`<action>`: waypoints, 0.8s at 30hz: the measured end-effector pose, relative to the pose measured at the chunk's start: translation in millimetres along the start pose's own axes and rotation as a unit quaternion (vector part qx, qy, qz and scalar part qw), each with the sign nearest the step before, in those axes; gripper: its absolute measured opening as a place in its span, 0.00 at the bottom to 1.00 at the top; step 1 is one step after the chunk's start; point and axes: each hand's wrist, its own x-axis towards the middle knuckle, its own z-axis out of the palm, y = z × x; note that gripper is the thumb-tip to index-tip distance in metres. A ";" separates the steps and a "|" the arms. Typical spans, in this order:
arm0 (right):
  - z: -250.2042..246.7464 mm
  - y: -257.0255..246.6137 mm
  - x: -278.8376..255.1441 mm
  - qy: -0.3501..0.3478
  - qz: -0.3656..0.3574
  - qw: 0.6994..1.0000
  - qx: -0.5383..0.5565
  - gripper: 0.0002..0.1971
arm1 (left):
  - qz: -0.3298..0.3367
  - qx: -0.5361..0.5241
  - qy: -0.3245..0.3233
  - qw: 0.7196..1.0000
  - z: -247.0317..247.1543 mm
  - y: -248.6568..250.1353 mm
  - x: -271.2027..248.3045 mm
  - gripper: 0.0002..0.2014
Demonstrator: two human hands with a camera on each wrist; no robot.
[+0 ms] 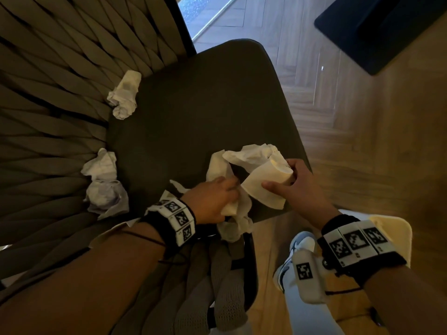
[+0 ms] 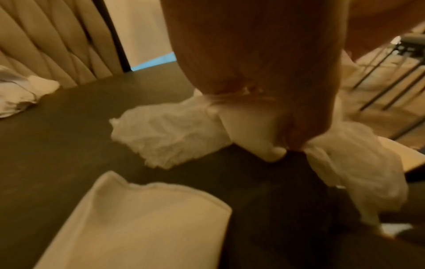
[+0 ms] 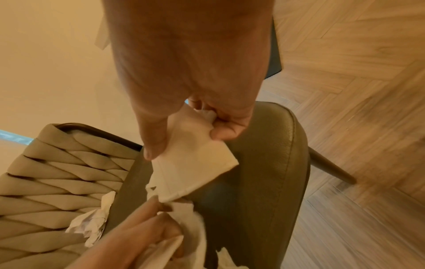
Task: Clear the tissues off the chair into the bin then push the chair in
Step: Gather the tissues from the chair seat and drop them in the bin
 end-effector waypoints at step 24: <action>-66.0 28.8 -20.7 0.094 0.024 0.989 0.113 0.34 | -0.143 -0.409 0.179 0.883 -52.1 42.3 33.8 0.07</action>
